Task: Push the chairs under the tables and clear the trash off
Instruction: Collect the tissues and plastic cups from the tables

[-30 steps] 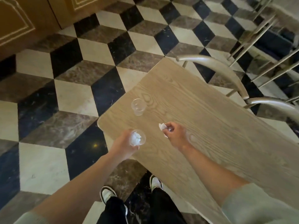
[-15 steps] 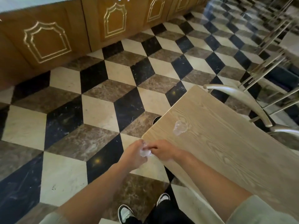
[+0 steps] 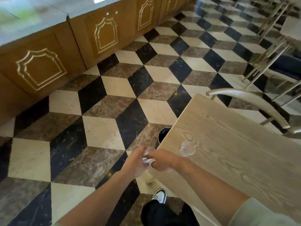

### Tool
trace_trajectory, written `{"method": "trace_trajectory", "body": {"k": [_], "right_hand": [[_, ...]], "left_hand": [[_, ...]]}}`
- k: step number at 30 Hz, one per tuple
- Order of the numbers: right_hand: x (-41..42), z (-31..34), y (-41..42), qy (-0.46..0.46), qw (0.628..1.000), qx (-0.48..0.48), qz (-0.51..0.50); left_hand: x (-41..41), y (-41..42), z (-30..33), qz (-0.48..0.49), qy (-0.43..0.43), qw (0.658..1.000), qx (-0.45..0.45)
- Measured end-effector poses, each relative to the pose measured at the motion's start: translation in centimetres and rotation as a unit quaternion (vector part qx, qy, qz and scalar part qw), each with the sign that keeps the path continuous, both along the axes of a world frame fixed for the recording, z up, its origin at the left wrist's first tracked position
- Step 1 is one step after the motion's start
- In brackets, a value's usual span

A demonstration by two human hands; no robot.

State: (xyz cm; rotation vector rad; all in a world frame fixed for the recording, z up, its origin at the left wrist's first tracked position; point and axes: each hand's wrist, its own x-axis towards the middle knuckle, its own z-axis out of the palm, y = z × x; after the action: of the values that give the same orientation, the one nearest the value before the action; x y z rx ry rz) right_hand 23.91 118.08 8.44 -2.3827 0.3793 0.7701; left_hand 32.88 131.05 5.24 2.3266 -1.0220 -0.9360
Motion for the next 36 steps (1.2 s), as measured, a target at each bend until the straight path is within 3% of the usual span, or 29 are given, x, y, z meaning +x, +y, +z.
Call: {"method": "trace_trajectory", "body": {"k": [4, 7, 8, 11, 13, 16, 20, 29, 33, 36], "right_hand": [[-0.1, 0.6, -5.6, -0.153, 0.969, 0.055, -0.187], [-1.6, 0.3, -10.0, -0.252, 0.909, -0.053, -0.328], [-2.3, -0.2, -11.4, -0.234, 0.908, -0.089, -0.336], [-5.2, -2.6, -13.4, -0.041, 0.955, -0.109, -0.271], [-7.1, -5.0, -13.6, -0.001, 0.966, -0.088, -0.244], [-8.1, -6.6, -13.9, -0.058, 0.948, -0.020, -0.313], [-4.8, -4.3, -14.2, -0.208, 0.851, 0.091, -0.473], [9.8, -3.1, -12.3, -0.113, 0.864, 0.118, -0.477], [17.3, -3.6, -10.7, -0.116, 0.830, 0.153, -0.524], [22.3, -3.2, -10.7, -0.158, 0.809, 0.102, -0.557]], "left_hand": [[2.2, -4.2, -0.2, -0.022, -0.020, 0.999, 0.029], [2.4, -7.8, -0.5, -0.033, -0.016, 0.998, 0.043], [2.2, -9.1, -0.5, -0.041, -0.012, 0.998, 0.044], [1.8, -11.9, -1.2, -0.065, -0.002, 0.996, 0.058], [1.8, -13.2, -1.6, -0.084, 0.003, 0.994, 0.075], [2.5, -14.1, -2.4, -0.099, 0.011, 0.991, 0.085], [5.1, -14.8, -2.7, -0.143, 0.012, 0.985, 0.096], [15.7, -17.9, -3.4, -0.250, 0.054, 0.967, -0.014], [23.7, -17.6, -4.1, -0.272, 0.074, 0.959, -0.007], [29.9, -16.4, -3.8, -0.248, 0.069, 0.966, -0.010]]}}
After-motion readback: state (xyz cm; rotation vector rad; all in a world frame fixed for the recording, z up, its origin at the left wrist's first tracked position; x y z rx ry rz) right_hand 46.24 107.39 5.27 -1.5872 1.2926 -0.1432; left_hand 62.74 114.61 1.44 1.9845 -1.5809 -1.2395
